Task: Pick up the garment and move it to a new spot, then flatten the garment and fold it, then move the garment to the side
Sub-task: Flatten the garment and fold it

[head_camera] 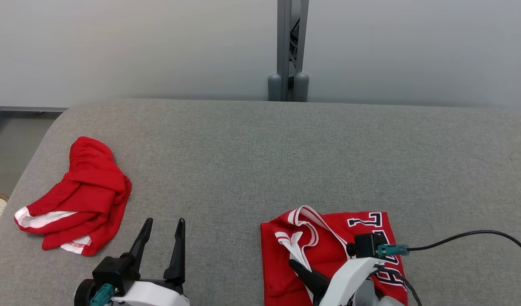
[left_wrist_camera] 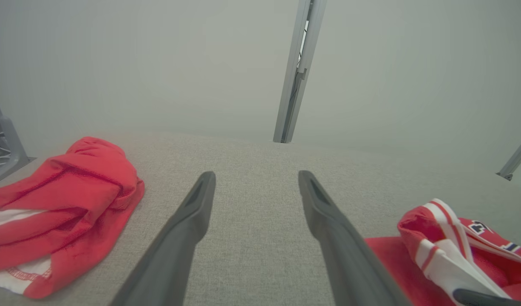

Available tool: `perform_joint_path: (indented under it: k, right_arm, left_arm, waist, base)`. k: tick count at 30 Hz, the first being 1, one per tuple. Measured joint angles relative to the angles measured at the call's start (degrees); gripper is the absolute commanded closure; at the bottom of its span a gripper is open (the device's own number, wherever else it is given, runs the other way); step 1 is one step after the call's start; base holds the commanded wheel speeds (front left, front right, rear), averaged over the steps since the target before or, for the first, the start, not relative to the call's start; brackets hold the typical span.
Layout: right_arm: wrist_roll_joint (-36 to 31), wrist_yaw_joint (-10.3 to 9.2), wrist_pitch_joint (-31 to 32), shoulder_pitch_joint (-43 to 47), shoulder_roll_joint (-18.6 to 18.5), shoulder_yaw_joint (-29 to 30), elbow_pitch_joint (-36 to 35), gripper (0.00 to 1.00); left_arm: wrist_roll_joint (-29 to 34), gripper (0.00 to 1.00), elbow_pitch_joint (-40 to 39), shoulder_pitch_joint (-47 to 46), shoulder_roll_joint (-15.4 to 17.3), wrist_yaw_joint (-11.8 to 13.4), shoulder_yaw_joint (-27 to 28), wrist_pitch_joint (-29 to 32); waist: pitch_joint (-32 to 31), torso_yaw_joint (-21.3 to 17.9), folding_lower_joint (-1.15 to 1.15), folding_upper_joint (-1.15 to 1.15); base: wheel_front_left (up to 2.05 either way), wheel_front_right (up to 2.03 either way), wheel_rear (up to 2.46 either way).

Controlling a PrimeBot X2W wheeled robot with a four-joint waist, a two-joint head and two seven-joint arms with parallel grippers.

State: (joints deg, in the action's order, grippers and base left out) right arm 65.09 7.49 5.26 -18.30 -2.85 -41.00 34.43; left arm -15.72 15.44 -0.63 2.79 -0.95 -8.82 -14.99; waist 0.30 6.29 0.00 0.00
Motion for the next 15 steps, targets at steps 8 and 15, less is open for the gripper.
perform_joint_path:
  k: [8, 15]
  right_arm:
    - [2.65, 0.00, -2.37, -2.84, 0.11, -4.63, 2.71, 0.00]
    - [4.80, 0.00, -3.89, -4.58, 0.10, -7.80, 0.11, 0.00]
  left_arm:
    - [-0.16, 0.00, 0.30, -0.51, 0.01, 0.00, -0.64, 0.00]
    - [-0.16, 0.00, 0.77, -0.03, 0.02, 0.05, -0.18, 0.00]
  waist:
    - [0.33, 0.86, 0.00, 0.00]
    - [-1.00, 0.36, 0.00, 0.00]
  base:
    - [0.00, 0.00, 0.00]
    - [0.00, 0.00, 0.00]
